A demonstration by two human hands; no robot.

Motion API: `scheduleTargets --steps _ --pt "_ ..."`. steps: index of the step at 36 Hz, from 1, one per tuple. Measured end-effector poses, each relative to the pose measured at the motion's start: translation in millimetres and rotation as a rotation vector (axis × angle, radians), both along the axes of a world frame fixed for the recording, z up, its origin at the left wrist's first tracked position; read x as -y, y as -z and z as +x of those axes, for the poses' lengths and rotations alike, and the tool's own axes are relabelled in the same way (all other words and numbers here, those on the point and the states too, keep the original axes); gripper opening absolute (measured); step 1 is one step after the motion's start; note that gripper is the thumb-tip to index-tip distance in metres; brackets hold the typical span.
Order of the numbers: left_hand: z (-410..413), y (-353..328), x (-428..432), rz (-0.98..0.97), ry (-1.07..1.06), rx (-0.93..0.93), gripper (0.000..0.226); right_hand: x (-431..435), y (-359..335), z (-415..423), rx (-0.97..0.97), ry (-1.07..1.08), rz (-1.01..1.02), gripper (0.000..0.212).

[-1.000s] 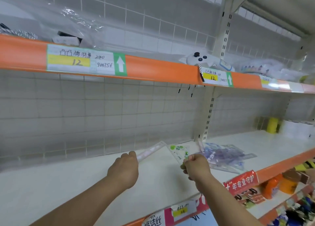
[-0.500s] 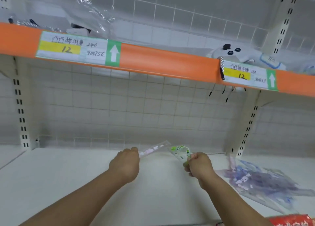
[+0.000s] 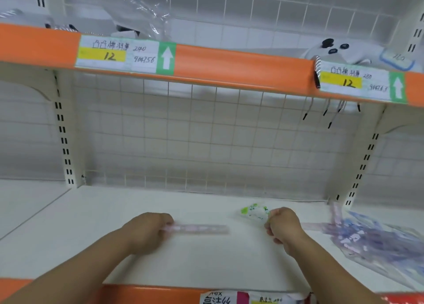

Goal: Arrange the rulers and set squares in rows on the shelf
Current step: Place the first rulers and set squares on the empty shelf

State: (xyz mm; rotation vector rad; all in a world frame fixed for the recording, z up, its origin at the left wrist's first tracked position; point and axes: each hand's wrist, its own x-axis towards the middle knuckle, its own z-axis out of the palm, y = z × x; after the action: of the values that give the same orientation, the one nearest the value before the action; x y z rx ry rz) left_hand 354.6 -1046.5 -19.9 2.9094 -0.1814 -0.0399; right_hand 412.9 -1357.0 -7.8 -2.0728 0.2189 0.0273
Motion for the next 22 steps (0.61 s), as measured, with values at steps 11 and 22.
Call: scheduleTargets --steps 11,22 --pt "-16.1 13.4 -20.4 0.005 0.065 -0.066 0.023 1.1 25.2 -14.2 -0.071 -0.121 -0.286 0.022" --pt "-19.4 10.7 -35.0 0.115 -0.037 -0.174 0.068 6.2 32.2 -27.2 0.041 -0.168 -0.35 0.018"
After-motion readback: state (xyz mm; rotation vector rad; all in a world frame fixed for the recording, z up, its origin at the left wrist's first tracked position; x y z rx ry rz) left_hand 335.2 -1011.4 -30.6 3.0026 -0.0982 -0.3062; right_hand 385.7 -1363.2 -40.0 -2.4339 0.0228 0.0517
